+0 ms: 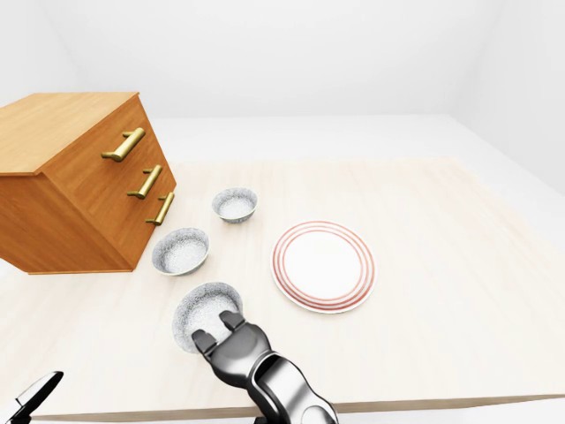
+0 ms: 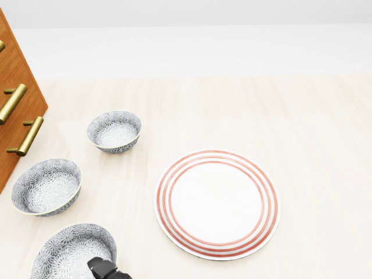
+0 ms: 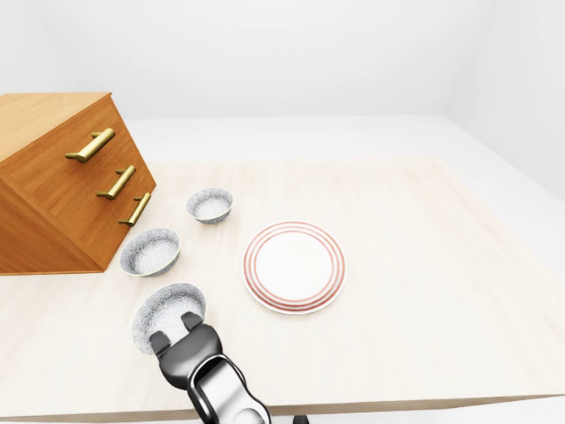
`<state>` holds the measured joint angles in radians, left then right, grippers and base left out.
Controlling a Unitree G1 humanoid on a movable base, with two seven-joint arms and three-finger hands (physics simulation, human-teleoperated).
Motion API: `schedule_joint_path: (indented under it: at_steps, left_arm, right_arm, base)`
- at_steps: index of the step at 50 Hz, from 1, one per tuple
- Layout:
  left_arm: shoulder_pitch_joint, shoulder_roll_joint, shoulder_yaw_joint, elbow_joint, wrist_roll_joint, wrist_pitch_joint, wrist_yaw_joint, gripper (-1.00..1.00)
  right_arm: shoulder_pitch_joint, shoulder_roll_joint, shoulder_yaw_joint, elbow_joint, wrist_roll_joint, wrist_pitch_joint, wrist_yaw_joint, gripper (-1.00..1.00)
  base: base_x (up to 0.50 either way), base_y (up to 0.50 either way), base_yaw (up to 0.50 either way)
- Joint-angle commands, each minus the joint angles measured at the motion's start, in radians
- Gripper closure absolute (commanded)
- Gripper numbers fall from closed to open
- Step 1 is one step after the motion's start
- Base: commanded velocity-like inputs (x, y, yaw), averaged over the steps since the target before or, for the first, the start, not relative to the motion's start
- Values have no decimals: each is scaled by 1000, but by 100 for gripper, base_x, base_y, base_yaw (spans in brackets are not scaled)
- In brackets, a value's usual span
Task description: Put the bowl at the front on the plate.
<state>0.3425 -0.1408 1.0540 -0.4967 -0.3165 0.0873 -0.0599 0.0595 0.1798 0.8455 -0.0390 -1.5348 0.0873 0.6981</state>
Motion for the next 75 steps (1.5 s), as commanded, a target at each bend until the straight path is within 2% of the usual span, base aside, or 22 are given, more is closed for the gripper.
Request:
schedule_joint_path:
  at_steps: [1,8,19,26,27,28,29,38,51,62,65,72,73,75]
  left_arm:
    - [1,0,5,-8,-4,0,-1,-100]
    - [0,-1,7,-8,-3,0,-5,-100]
    - [-2,0,1,3,0,0,-2,-100]
    - [-2,1,0,4,-2,0,-1,-100]
    - [-3,1,-2,7,-1,0,0,-100]
    - [-3,1,-3,8,-1,0,1,-100]
    - [-3,2,-4,10,-1,0,1,-100]
    - [-2,5,-8,15,-2,0,5,-100]
    - [2,3,0,-1,-6,0,-1,-100]
    - [2,-5,5,-7,1,0,-11,-100]
    - [3,-6,7,-8,1,0,-13,-100]
    - [4,-6,9,-13,0,0,-14,-100]
    - [2,-6,8,-10,2,0,-14,-100]
    - [2,-6,8,-8,2,0,-14,-100]
  right_arm:
    - [-21,20,-49,68,13,0,0,-100]
    - [-56,34,-63,125,-27,0,0,-100]
    - [-151,116,-121,292,-121,-3,0,-100]
    - [-199,156,-150,388,-181,-76,0,-100]
    - [-208,163,-154,407,-189,-88,0,-31]
    - [-211,167,-158,410,-196,-94,0,15]
    - [-212,169,-160,414,-199,-105,0,100]
    - [-221,169,-170,450,-225,-133,0,100]
    - [-226,169,-191,390,-206,-133,0,100]
    - [-208,156,-181,196,-216,-135,0,100]
    - [-184,138,-174,118,-210,-124,0,100]
    - [-94,61,-159,-74,-162,-50,0,100]
    - [-86,55,-154,-89,-167,-31,0,100]
    - [-64,31,-145,-128,-141,-20,0,100]
  base:
    - [0,0,0]
    - [0,0,0]
    - [0,0,0]
    - [0,0,0]
    - [0,0,0]
    - [0,0,0]
    - [0,0,0]
    - [0,0,0]
    - [0,0,0]
    - [0,0,0]
    - [0,0,0]
    - [0,0,0]
    - [0,0,0]
    - [0,0,0]
